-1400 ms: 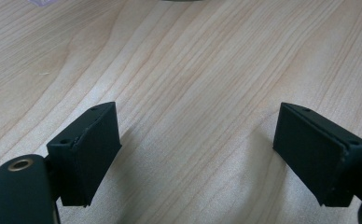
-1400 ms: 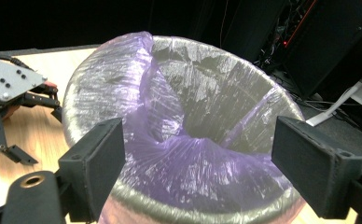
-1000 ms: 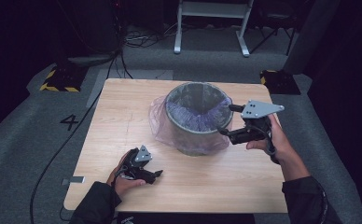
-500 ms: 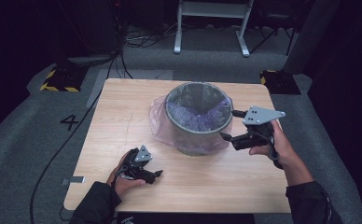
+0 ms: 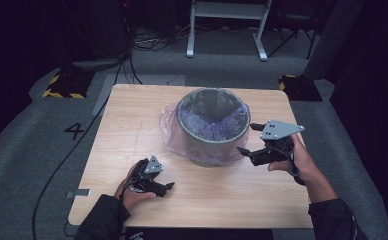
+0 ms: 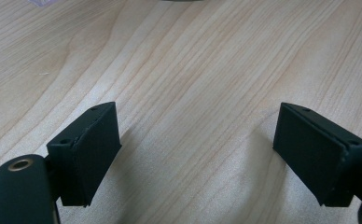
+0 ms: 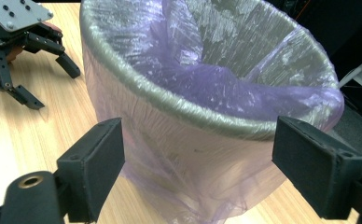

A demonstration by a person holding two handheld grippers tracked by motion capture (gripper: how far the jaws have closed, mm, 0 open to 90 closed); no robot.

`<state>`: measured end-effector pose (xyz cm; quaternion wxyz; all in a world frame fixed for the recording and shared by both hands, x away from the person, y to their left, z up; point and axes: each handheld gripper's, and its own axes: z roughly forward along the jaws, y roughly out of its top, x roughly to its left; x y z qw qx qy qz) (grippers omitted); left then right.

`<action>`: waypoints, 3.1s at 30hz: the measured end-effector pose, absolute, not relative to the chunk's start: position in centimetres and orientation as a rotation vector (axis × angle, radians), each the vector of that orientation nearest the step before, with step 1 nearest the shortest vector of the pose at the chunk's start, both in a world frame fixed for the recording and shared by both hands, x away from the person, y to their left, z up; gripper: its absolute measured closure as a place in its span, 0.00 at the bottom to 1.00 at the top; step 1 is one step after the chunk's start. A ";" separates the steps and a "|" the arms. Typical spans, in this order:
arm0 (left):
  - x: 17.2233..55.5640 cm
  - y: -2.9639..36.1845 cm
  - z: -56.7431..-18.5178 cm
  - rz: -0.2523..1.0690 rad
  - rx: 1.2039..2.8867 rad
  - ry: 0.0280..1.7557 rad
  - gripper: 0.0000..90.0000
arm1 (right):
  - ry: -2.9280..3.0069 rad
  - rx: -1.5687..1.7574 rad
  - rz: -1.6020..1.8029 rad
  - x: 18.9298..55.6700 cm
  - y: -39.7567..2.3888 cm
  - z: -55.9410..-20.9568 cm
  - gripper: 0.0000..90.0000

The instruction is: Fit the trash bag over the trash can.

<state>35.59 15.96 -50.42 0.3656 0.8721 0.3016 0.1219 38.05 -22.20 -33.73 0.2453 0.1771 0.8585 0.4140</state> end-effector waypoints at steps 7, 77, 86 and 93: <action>35.6 16.0 -50.4 0.313 2.242 0.775 0.16 | 2.358 0.480 1.119 37.8 -22.2 -34.4 0.18; 35.6 15.9 -50.4 0.314 2.242 0.777 0.16 | 2.481 0.585 0.832 37.0 -24.2 -43.0 0.19; 35.6 15.9 -50.4 0.314 2.242 0.777 0.16 | 2.486 0.625 0.835 36.8 -24.8 -44.0 0.19; 35.6 15.9 -50.4 0.315 2.242 0.777 0.16 | 2.485 0.645 0.836 36.6 -25.5 -44.7 0.19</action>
